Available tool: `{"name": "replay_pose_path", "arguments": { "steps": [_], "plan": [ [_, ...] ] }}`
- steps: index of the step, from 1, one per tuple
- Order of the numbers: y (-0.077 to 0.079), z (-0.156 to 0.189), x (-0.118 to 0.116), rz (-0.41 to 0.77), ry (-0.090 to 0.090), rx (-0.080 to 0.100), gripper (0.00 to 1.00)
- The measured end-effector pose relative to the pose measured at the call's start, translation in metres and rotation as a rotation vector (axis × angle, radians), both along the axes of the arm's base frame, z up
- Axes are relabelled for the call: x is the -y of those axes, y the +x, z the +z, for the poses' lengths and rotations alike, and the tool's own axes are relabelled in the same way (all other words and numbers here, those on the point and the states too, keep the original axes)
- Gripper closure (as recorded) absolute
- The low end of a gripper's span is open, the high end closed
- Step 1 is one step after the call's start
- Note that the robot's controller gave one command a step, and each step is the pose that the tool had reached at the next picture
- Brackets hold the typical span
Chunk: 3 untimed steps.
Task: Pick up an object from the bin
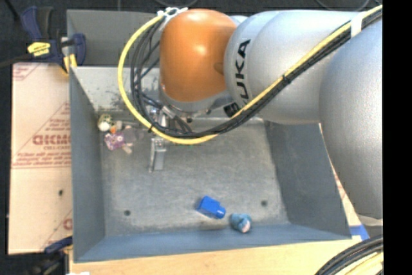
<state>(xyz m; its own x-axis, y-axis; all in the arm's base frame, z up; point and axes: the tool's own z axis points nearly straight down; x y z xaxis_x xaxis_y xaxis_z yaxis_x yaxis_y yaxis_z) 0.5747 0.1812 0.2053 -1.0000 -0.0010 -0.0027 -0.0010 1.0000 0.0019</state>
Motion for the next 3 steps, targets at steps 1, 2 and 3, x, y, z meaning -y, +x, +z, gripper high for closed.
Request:
{"name": "replay_pose_path", "arguments": {
  "steps": [1,2,3],
  "plan": [
    [0.011,-0.040,-0.009,0.029,0.001,0.008,0.00],
    [0.037,-0.069,0.008,-0.058,0.000,-0.006,0.00],
    [0.045,-0.078,0.017,-0.262,0.002,0.003,0.00]
  ]
}}
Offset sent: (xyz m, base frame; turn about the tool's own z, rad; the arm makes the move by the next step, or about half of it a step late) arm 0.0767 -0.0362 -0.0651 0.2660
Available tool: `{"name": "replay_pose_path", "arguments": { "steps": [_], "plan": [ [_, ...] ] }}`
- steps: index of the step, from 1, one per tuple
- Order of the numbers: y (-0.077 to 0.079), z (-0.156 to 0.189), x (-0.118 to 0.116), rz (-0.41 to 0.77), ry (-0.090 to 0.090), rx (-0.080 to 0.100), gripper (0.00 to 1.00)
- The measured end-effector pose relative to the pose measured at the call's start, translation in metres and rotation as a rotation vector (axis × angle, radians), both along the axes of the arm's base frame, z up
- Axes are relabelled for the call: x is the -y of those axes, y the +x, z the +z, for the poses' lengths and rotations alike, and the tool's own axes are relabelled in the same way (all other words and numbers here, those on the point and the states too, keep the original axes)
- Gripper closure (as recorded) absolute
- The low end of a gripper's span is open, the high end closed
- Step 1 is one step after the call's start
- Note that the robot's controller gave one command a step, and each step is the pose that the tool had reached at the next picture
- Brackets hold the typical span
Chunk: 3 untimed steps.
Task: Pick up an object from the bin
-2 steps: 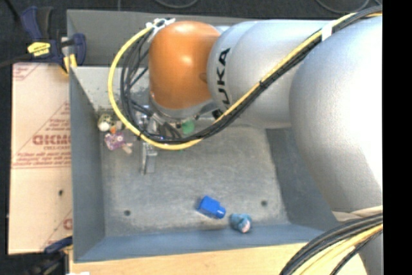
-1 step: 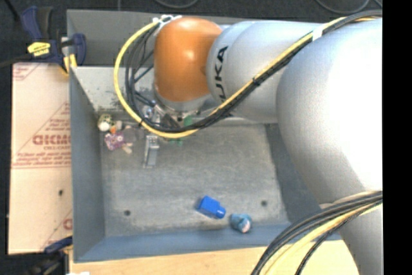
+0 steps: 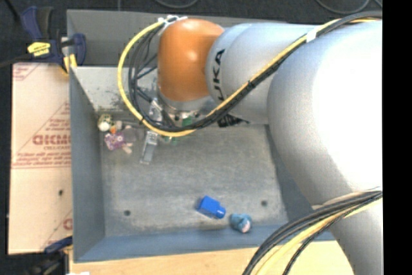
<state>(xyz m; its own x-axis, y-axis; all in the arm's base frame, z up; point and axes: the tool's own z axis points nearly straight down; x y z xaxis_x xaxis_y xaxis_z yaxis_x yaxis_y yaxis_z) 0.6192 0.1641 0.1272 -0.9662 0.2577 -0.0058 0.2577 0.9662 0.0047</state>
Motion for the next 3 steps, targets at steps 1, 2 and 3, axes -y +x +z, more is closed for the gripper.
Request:
{"name": "replay_pose_path", "arguments": {
  "steps": [1,2,3],
  "plan": [
    [0.010,-0.016,-0.003,0.109,-0.001,-0.002,0.00],
    [0.009,-0.026,-0.027,0.138,0.000,0.002,0.00],
    [0.011,-0.030,-0.039,0.323,-0.001,0.003,0.00]
  ]
}}
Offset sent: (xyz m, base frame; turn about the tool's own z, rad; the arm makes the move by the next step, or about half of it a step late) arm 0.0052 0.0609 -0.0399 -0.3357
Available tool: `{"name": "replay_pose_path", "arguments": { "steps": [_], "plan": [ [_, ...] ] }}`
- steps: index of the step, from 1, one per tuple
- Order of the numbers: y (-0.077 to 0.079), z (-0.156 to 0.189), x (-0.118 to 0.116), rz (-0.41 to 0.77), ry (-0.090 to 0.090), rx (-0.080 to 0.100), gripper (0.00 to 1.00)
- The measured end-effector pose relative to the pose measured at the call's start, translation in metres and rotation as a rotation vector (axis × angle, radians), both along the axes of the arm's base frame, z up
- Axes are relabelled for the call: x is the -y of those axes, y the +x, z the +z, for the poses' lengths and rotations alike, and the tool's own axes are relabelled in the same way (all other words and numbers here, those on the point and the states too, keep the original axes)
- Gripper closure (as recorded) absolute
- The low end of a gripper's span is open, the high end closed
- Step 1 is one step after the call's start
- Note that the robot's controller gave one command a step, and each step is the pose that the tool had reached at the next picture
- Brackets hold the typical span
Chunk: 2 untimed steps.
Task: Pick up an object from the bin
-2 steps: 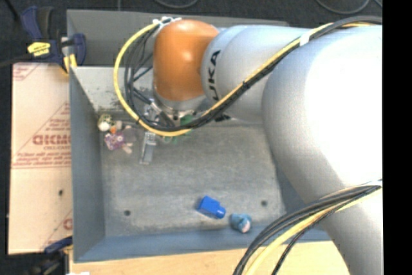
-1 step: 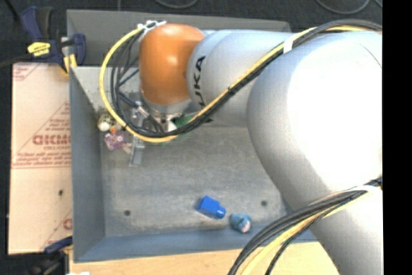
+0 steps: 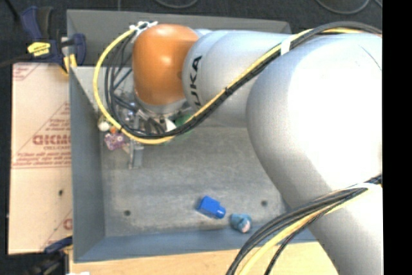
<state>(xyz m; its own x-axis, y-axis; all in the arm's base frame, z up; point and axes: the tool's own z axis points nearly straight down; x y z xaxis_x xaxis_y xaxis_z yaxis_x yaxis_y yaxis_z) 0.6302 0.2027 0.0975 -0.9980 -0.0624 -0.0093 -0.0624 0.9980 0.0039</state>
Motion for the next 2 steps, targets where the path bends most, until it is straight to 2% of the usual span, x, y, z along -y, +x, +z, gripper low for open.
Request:
{"name": "replay_pose_path", "arguments": {
  "steps": [1,2],
  "plan": [
    [0.0130,-0.0244,0.0071,-0.256,0.006,0.006,1.00],
    [0.0130,-0.0244,0.0072,-0.257,0.006,0.006,1.00]
  ]
}}
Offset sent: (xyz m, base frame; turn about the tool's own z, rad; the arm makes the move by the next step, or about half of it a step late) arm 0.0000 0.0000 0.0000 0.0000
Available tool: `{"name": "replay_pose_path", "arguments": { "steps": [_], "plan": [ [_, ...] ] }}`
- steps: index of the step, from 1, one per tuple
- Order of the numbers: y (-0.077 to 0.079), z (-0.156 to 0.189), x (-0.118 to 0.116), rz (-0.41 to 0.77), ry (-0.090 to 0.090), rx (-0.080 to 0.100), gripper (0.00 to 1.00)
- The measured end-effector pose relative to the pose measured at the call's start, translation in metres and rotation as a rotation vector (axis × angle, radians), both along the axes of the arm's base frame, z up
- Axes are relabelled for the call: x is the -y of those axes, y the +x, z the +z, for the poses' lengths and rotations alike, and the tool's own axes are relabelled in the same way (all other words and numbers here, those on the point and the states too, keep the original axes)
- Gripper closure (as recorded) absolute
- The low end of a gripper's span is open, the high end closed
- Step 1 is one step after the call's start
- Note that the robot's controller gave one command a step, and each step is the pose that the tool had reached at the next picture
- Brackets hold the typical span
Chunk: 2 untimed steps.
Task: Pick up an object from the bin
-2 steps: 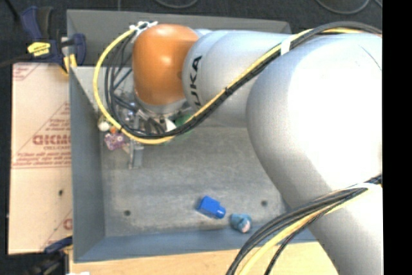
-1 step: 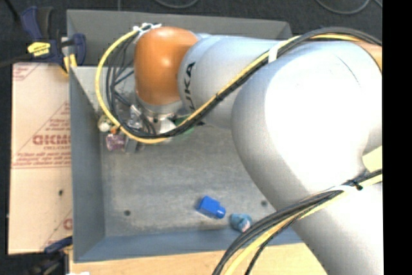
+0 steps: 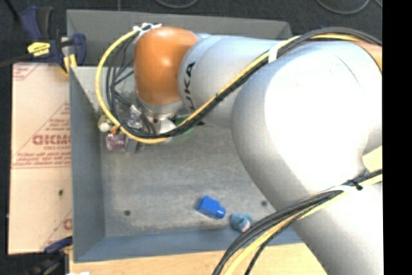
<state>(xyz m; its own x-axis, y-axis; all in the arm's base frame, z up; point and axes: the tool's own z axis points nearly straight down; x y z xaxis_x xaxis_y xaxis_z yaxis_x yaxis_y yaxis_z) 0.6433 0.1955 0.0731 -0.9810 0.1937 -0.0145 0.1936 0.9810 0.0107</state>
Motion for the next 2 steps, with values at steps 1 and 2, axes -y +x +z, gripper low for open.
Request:
{"name": "replay_pose_path", "arguments": {
  "steps": [1,2],
  "plan": [
    [-0.004,0.044,-0.014,0.018,-0.003,-0.004,1.00],
    [-0.005,0.081,-0.017,-0.001,0.002,0.005,1.00]
  ]
}}
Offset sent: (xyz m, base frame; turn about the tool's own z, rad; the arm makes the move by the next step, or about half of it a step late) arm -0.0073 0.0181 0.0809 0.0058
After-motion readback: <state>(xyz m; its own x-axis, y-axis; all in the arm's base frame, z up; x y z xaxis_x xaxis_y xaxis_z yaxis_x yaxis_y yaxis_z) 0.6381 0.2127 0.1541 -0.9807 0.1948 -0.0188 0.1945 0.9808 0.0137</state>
